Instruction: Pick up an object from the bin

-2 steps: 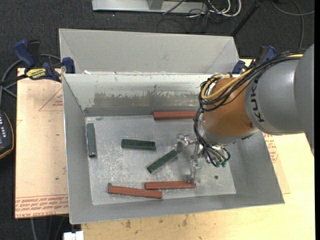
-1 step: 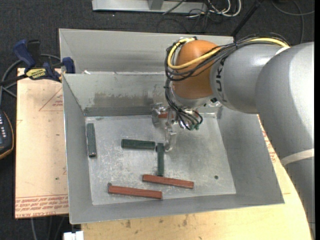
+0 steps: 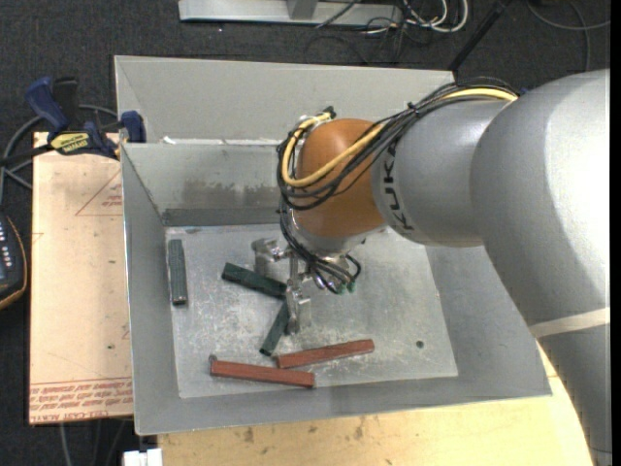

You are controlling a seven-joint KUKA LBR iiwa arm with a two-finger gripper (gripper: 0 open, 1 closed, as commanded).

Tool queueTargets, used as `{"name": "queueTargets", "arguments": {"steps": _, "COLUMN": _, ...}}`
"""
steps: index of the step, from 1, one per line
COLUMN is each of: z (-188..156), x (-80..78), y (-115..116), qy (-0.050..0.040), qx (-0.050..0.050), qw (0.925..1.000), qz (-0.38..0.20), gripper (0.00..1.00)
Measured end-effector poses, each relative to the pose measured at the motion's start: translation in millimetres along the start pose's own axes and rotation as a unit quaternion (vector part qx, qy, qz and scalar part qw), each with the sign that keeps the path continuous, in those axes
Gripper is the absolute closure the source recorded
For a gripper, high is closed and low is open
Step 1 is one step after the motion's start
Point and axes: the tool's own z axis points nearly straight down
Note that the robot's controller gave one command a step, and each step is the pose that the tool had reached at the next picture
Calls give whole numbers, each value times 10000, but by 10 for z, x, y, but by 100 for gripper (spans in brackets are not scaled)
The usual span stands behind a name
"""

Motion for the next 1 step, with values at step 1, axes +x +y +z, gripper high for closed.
{"name": "queueTargets", "arguments": {"steps": 1, "z": -15, "x": -13, "y": -51, "qy": -16, "qx": 19, "qw": 10000, "qz": 34, "gripper": 100}}
